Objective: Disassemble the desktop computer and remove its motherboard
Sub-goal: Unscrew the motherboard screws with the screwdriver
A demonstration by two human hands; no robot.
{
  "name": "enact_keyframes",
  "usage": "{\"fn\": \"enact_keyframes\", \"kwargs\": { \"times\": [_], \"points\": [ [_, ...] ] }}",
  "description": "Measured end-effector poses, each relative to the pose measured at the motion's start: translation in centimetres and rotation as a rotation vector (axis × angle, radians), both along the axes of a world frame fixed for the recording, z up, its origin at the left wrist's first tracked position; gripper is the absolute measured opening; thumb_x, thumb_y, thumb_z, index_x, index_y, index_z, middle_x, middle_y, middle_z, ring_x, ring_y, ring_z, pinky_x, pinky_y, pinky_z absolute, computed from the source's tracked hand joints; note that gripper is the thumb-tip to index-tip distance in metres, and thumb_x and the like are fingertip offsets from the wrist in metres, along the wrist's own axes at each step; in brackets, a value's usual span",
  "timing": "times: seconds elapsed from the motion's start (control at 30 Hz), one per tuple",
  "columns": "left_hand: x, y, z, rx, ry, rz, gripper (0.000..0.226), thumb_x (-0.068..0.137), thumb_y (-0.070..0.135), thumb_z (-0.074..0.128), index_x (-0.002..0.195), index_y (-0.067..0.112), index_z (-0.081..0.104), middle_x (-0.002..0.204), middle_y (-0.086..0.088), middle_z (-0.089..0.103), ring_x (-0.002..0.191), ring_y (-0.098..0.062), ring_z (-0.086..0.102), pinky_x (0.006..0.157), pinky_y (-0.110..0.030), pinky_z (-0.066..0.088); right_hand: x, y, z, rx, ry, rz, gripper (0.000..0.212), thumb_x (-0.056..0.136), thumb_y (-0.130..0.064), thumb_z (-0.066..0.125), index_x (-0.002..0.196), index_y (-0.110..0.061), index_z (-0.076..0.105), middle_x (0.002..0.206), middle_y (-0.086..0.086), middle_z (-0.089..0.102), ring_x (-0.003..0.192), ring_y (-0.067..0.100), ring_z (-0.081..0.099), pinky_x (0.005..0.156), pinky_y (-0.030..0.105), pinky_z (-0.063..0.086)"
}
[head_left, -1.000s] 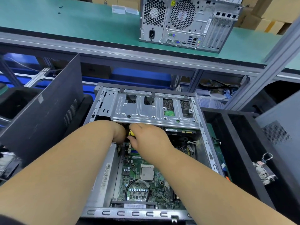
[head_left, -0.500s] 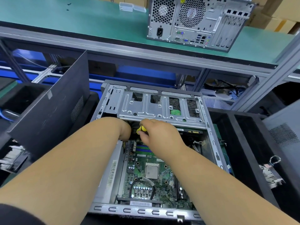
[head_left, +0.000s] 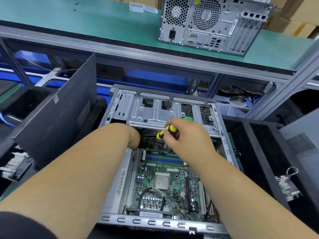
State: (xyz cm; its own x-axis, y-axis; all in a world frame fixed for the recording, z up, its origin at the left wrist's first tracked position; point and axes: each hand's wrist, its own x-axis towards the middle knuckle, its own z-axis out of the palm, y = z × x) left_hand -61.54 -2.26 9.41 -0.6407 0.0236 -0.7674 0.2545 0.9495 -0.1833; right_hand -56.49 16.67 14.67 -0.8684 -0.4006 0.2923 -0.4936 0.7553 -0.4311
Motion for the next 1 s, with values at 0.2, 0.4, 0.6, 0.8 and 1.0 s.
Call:
{"fn": "enact_keyframes", "kwargs": {
  "times": [0.2, 0.4, 0.6, 0.8, 1.0],
  "points": [
    [1.0, 0.5, 1.5, 0.108, 0.042, 0.097, 0.043, 0.097, 0.018, 0.050, 0.138, 0.007, 0.049, 0.138, -0.010, 0.053, 0.115, -0.025, 0.055, 0.095, -0.033, 0.044, 0.5, 2.3, 0.7, -0.275, -0.123, -0.139, 0.004, 0.083, -0.033, 0.061, 0.081, -0.031, 0.064, 0.062, -0.021, 0.058, 0.056, 0.004, 0.051, 0.049, 0.020, 0.035],
    [2.2, 0.6, 3.2, 0.329, 0.175, 0.182, 0.036, 0.098, 0.014, 0.045, 0.133, 0.012, 0.055, 0.133, -0.008, 0.056, 0.113, -0.024, 0.055, 0.094, -0.030, 0.043, 1.1, 3.5, 1.6, -0.516, -0.225, -0.264, 0.006, 0.081, -0.030, 0.058, 0.082, -0.029, 0.064, 0.066, 0.002, 0.064, 0.066, 0.029, 0.062, 0.060, 0.047, 0.055],
    [3.5, 0.6, 4.5, 0.573, 0.084, 0.167, 0.042, 0.096, 0.024, 0.052, 0.138, 0.032, 0.049, 0.125, 0.004, 0.058, 0.111, -0.015, 0.055, 0.096, -0.026, 0.039, 2.0, 4.6, 1.9, -0.627, -0.299, -0.329, 0.011, 0.087, -0.023, 0.058, 0.079, -0.027, 0.064, 0.060, -0.009, 0.068, 0.055, 0.012, 0.060, 0.063, 0.048, 0.056],
    [3.6, 0.9, 4.3, 0.751, 0.144, 0.133, 0.026, 0.091, 0.044, 0.059, 0.117, 0.044, 0.057, 0.095, 0.020, 0.064, 0.089, -0.006, 0.063, 0.083, -0.025, 0.047, 2.5, 5.4, 1.4, -0.633, -0.305, -0.378, 0.011, 0.086, -0.025, 0.061, 0.080, -0.032, 0.066, 0.063, 0.000, 0.066, 0.056, 0.013, 0.061, 0.061, 0.049, 0.055],
    [3.8, 2.1, 4.2, 0.837, 0.241, 0.155, 0.014, 0.094, 0.030, 0.057, 0.085, 0.028, 0.069, 0.080, 0.011, 0.073, 0.080, -0.010, 0.066, 0.071, -0.025, 0.049, 2.9, 5.4, 1.3, -0.700, -0.315, -0.411, 0.013, 0.086, -0.021, 0.061, 0.078, -0.029, 0.067, 0.060, 0.000, 0.066, 0.053, 0.010, 0.061, 0.058, 0.041, 0.055]
  ]
}}
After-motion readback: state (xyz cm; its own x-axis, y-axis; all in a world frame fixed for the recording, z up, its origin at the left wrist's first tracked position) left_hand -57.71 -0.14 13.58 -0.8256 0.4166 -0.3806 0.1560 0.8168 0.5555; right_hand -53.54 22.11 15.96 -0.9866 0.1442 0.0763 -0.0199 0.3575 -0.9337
